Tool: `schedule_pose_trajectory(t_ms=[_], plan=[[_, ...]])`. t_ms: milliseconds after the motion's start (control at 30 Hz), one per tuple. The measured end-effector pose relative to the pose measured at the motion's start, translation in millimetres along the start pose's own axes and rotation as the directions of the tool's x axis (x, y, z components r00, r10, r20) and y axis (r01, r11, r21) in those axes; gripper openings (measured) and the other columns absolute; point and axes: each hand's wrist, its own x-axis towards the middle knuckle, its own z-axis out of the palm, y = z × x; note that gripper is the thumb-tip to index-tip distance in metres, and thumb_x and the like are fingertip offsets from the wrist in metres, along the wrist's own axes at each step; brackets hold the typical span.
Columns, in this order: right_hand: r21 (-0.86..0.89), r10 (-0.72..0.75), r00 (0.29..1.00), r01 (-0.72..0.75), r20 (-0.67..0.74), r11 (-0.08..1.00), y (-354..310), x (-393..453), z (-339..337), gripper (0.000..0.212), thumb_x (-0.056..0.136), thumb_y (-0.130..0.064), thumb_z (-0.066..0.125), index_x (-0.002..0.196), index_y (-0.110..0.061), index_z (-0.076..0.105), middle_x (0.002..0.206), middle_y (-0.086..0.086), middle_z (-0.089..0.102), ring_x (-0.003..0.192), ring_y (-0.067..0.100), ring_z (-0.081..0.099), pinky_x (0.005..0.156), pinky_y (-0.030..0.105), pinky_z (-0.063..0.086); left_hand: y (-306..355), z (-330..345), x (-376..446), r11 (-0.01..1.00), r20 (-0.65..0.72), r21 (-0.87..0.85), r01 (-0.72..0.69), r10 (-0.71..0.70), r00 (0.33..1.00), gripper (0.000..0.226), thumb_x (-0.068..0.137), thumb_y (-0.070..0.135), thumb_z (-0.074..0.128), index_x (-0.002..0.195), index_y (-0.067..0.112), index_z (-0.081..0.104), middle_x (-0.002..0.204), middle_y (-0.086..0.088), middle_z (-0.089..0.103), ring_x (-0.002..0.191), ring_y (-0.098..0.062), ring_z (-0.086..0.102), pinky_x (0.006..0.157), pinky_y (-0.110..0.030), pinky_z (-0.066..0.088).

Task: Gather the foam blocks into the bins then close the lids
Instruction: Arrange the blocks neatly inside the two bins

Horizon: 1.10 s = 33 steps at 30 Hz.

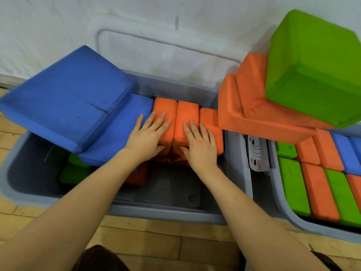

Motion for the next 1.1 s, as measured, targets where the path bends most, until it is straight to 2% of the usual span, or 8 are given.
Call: schedule_pose_trajectory(t_ms=[167, 267, 533, 667, 800, 933, 1000, 1100], plan=[[0.194, -0.009, 0.999, 0.019, -0.053, 0.981, -29, -2, -30, 0.071, 0.085, -0.037, 0.063, 0.147, -0.026, 0.030, 0.155, 0.005, 0.027, 0.137, 0.031, 0.030, 0.107, 0.046, 0.019, -14, -35, -39, 0.997, -0.398, -0.043, 0.060, -0.072, 0.914, 0.058, 0.081, 0.018, 0.056, 0.137, 0.012, 0.046, 0.146, -0.014, 0.040, 0.134, -0.034, 0.036, 0.111, -0.047, 0.015], [0.262, -0.115, 0.990, 0.132, -0.080, 0.956, -62, 4, -47, 0.073, 0.084, -0.038, 0.064, 0.147, -0.028, 0.030, 0.155, 0.004, 0.026, 0.136, 0.029, 0.032, 0.104, 0.044, 0.019, -37, -56, -71, 0.981, -0.551, -0.040, 0.189, -0.180, 0.815, 0.052, 0.082, 0.021, 0.048, 0.133, 0.011, 0.050, 0.145, -0.014, 0.041, 0.133, -0.034, 0.035, 0.105, -0.048, 0.019], [0.278, -0.354, 0.934, 0.355, -0.055, 0.893, -156, 26, -63, 0.096, 0.074, -0.066, 0.061, 0.148, -0.043, 0.004, 0.160, 0.000, -0.005, 0.144, 0.031, 0.014, 0.110, 0.049, 0.017, -108, -66, -124, 0.803, -0.476, -0.286, 0.522, -0.592, 0.650, 0.064, 0.089, 0.046, 0.038, 0.145, 0.017, 0.032, 0.152, -0.025, 0.017, 0.136, -0.049, 0.018, 0.104, -0.064, 0.018], [0.240, -0.339, 0.941, 0.329, -0.002, 0.913, -196, 32, -51, 0.099, 0.070, -0.076, 0.055, 0.147, -0.047, -0.001, 0.159, 0.004, -0.010, 0.142, 0.042, 0.009, 0.110, 0.056, 0.016, -132, -60, -129, 0.790, -0.377, -0.246, 0.562, -0.612, 0.696, 0.067, 0.088, 0.059, 0.027, 0.146, 0.025, 0.030, 0.153, -0.023, 0.015, 0.129, -0.048, 0.032, 0.100, -0.060, 0.029], [0.255, -0.295, 0.955, 0.282, 0.016, 0.925, -207, 26, -41, 0.089, 0.080, -0.070, 0.050, 0.146, -0.047, -0.004, 0.159, 0.001, -0.014, 0.143, 0.043, 0.001, 0.106, 0.061, 0.023, -145, -55, -134, 0.812, -0.361, -0.409, 0.416, -0.562, 0.744, 0.068, 0.087, 0.062, 0.024, 0.146, 0.030, 0.029, 0.155, -0.018, 0.009, 0.135, -0.041, 0.026, 0.103, -0.056, 0.032], [0.451, -0.309, 0.948, 0.309, -0.075, 0.838, -204, 16, -40, 0.072, 0.091, -0.040, 0.057, 0.149, -0.036, 0.016, 0.159, 0.008, -0.003, 0.133, 0.039, 0.033, 0.096, 0.052, 0.044, -146, -63, -138, 0.751, -0.309, -0.558, 0.354, -0.584, 0.751, 0.079, 0.077, 0.071, 0.032, 0.144, 0.028, 0.030, 0.154, -0.016, 0.012, 0.126, -0.039, 0.041, 0.089, -0.047, 0.048], [0.591, -0.300, 0.944, 0.320, -0.136, 0.740, -198, 10, -44, 0.064, 0.092, -0.022, 0.059, 0.147, -0.029, 0.029, 0.159, 0.009, 0.004, 0.138, 0.036, 0.027, 0.104, 0.051, 0.038, -136, -71, -139, 0.754, -0.316, -0.548, 0.363, -0.588, 0.744, 0.081, 0.076, 0.072, 0.030, 0.142, 0.025, 0.035, 0.149, -0.013, 0.026, 0.113, -0.036, 0.052, 0.076, -0.040, 0.051], [0.630, -0.289, 0.930, 0.367, -0.228, 0.684, -174, 0, -59, 0.054, 0.094, -0.018, 0.053, 0.144, -0.028, 0.035, 0.157, 0.007, 0.014, 0.143, 0.032, 0.020, 0.109, 0.054, 0.031, -124, -79, -143, 0.821, -0.401, -0.511, 0.253, -0.488, 0.775, 0.075, 0.081, 0.065, 0.036, 0.140, 0.018, 0.041, 0.141, -0.014, 0.037, 0.105, -0.033, 0.057, 0.069, -0.037, 0.053]])
